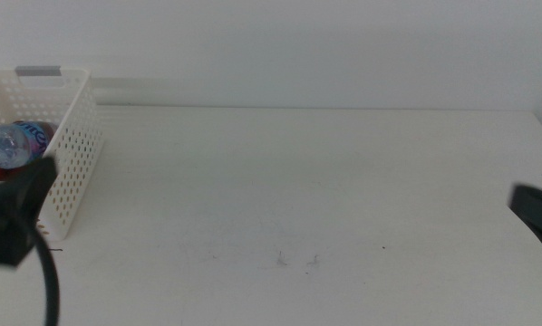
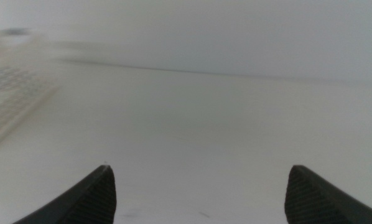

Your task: Use arms to grab the bottles and put them into the dustbin to the left of the table.

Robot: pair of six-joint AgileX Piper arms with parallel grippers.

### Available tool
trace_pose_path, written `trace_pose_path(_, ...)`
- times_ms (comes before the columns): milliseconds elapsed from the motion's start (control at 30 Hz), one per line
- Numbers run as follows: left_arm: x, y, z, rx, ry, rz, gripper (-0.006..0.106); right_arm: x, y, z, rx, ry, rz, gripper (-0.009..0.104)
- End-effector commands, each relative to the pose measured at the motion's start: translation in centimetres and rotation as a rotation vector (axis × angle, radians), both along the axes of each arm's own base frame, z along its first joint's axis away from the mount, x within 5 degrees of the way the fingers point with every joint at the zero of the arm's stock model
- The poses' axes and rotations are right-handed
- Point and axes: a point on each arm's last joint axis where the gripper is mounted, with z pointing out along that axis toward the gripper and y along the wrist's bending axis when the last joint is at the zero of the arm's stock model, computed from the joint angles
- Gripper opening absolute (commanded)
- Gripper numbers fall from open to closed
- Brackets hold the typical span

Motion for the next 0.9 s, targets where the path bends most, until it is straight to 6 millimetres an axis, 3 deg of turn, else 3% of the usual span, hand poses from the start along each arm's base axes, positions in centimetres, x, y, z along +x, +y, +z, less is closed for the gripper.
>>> trace_pose_path(0, -0.8, 0.9, -1.9, -0.028, -0.058, 0.073, 0.094, -0.6, -1.5, -2.1, 0.051, -0.033, -0.111, 0.085)
trace_pose_path(133, -2.8, 2.0, -6.2, -0.046, -0.046, 0.163, 0.094, -2.6, -3.7, -6.7, 0.039, -0.014, -0.281, 0.085)
trace_pose_path(333, -5.0, 2.3, -10.6, -0.07, -0.095, 0.196, 0.094, -5.2, -4.8, -10.1, 0.05, -0.115, -0.393, 0.085)
trace_pose_path(600, -5.7, 2.3, -10.5, -0.075, -0.137, 0.188, 0.094, -6.1, -4.9, -12.0, 0.033, -0.141, -0.402, 0.085)
trace_pose_path(867, -5.7, 2.3, -10.4, -0.058, -0.153, 0.19, 0.094, -6.1, -4.9, -12.2, 0.032, -0.138, -0.402, 0.085)
